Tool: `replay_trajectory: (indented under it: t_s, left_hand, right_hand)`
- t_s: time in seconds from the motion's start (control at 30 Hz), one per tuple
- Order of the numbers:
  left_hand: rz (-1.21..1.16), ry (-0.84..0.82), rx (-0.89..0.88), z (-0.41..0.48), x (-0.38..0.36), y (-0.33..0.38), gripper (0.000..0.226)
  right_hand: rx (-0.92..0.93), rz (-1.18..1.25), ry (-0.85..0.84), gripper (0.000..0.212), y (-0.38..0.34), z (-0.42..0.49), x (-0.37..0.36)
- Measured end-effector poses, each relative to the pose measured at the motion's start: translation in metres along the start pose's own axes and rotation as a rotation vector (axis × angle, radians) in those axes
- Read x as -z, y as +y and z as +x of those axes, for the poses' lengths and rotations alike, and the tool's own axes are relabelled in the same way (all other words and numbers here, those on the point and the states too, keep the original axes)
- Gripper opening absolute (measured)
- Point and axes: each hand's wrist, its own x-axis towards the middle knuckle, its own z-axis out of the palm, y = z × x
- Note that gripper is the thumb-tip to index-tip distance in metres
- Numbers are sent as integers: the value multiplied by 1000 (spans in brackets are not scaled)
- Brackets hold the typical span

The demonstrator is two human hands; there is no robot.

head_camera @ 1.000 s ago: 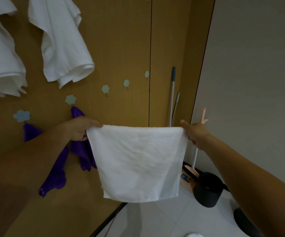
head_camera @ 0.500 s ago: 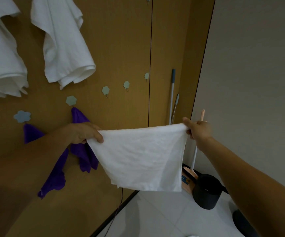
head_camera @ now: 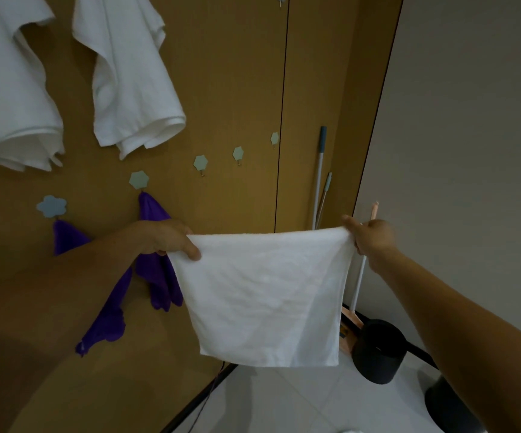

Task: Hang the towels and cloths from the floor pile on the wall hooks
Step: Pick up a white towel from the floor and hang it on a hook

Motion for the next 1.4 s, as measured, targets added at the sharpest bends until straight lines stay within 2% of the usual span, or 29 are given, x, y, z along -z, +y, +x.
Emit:
replay_trajectory:
  t_s: [0.23,0.33,0.4,0.43,0.5,0.63,0.73,0.8,0.9,1.0,1.07,1.13,1.23,1.33,1.4]
  left_hand:
    - [57,35,-53,-7,7,-2,37]
    - [41,48,-87,-15,11,-5,40]
    - [27,62,-115,-20,13,-5,43]
    - [31,68,-123,-22,14,-5,44]
    - [39,72,-137,-23,17,-4,44]
    - [36,132,-202,-21,16,5,33]
    - [71,296,-274,-20,7,22,26]
    - [111,497,-364,-21,0,34,34]
    - [98,823,-436,-22,-8,58,34]
    - [-56,1022,-427,-18,-7,81,37]
    - [-62,1033,-381,-13,-5,92,38]
    - [20,983,-343,-8,-2,98,33]
    - [159,965,-346,-4,5,97,31]
    - [237,865,-385,-6,12,99,43]
    - [260,824,-387,-3,11,105,42]
  right_hand:
    - [23,6,-51,48,-4,-5,1]
    - [87,16,-206,54,-9,-12,4]
    - [135,-89,-334,66,-13,-17,5]
    - [181,-178,-360,60,-14,-19,4]
    - [238,-334,-318,41,-17,-19,3]
    - [258,-434,-155,51,-28,-15,-3]
    - [216,-296,-83,34,-39,-8,-8]
    - [219,-218,-39,25,-45,1,-14]
    - [301,-93,-12,13,-52,16,-22]
    - [286,145,-60,18,-62,36,-24]
    - [292,215,-101,17,-71,50,-26]
    - [348,105,-108,12,-78,65,-25]
    - [491,-160,-112,22,-89,84,-19]
    - [609,-233,-141,24,-99,101,-22]
    - [653,-199,-146,26,-105,109,-30]
